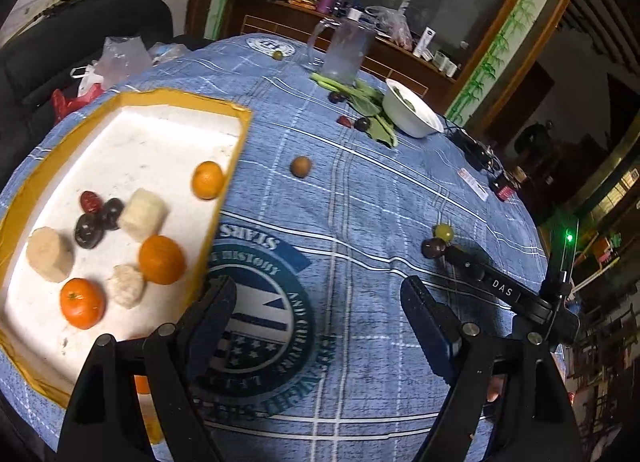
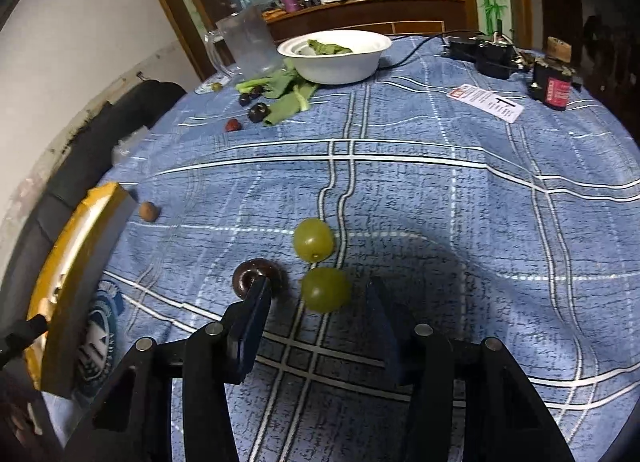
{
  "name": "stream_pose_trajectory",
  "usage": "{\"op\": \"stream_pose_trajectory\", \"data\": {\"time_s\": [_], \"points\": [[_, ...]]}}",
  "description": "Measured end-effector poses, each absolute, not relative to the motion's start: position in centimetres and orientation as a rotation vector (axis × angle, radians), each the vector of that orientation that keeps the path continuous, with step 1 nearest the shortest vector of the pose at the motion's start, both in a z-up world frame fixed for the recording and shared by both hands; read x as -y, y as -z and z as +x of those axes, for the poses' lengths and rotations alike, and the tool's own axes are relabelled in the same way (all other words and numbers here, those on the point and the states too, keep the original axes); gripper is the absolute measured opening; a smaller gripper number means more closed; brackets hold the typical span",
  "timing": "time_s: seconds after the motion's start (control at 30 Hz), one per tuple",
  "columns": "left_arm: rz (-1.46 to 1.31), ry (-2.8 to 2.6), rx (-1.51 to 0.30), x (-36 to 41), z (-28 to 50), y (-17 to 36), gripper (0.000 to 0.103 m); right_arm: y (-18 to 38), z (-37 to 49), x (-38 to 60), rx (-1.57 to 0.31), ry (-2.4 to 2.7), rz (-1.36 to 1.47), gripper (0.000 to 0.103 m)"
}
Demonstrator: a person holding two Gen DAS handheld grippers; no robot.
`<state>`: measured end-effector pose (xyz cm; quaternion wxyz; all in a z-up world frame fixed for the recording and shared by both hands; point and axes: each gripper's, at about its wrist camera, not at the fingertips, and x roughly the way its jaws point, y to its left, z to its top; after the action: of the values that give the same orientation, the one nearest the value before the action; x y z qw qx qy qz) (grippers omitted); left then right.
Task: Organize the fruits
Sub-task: 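Grasp the second dark plum with the left tool while the right tool grasps a green grape, then carry the plum into the tray with the left tool while the right tool drops the grape there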
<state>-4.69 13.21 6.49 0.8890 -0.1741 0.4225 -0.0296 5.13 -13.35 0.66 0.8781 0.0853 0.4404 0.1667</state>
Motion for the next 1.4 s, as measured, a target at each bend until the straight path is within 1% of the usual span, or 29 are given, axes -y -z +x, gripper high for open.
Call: {"op": "stream_pose_trajectory", "data": {"time_s": [0.07, 0.1, 0.17, 0.3, 0.43, 0.63, 0.7, 0.8, 0.87, 0.9, 0.93, 1.17, 1.3, 1.4], "points": [[-0.366, 0.076, -0.890, -12.6, -4.2, -6.3, 0.083, -0.6, 5.1, 13.4, -0.925, -0.383, 0.204, 0.036], [-0.366, 0.083, -0.895, -12.2, -3.9, -6.2, 0.083, -0.6, 5.1, 13.5, -0.927, -0.387, 0.206, 0.030], [-0.354, 0.089, -0.896, -11.4, -3.5, -6.2, 0.083, -0.6, 4.9, 13.5, -0.933, -0.383, 0.196, 0.026], [-0.291, 0.109, -0.892, -8.7, -1.7, -6.3, 0.083, -1.0, 4.5, 14.0, -0.923, -0.353, 0.168, 0.026], [-0.210, 0.170, -0.904, -4.9, 0.7, -5.6, 0.083, -1.4, 4.7, 15.0, -0.908, -0.222, 0.075, 0.026], [-0.060, 0.270, -0.927, 0.9, 3.8, -2.9, 0.083, -1.2, 5.6, 17.5, -0.947, -0.218, 0.184, 0.026], [-0.007, 0.291, -0.912, 2.2, 4.3, -2.1, 0.074, -1.2, 5.7, 17.7, -0.952, -0.226, 0.193, 0.026], [0.047, 0.305, -0.918, 3.0, 5.1, -1.2, 0.065, -1.1, 6.0, 18.0, -0.965, -0.237, 0.221, 0.027], [0.050, 0.320, -0.926, 3.1, 5.4, -0.7, 0.040, -0.9, 6.0, 18.0, -0.969, -0.242, 0.238, 0.027], [0.063, 0.320, -0.906, 3.1, 5.3, -0.8, 0.036, -0.9, 6.0, 18.1, -0.971, -0.242, 0.242, 0.028], [0.058, 0.348, -0.902, 3.1, 5.2, -0.8, 0.023, -0.8, 6.0, 18.1, -0.971, -0.241, 0.243, 0.028], [0.059, 0.338, -0.857, 2.7, 4.3, -1.2, 0.024, -0.9, 5.7, 16.8, -0.935, -0.216, 0.146, 0.027], [0.018, 0.311, -0.837, 1.6, 4.2, -1.7, 0.024, -0.9, 5.8, 18.5, -0.932, -0.249, 0.265, 0.027], [-0.018, 0.309, -0.855, 1.0, 4.6, -1.5, 0.024, -0.7, 6.1, 20.3, -0.933, -0.316, 0.429, 0.027]]}}
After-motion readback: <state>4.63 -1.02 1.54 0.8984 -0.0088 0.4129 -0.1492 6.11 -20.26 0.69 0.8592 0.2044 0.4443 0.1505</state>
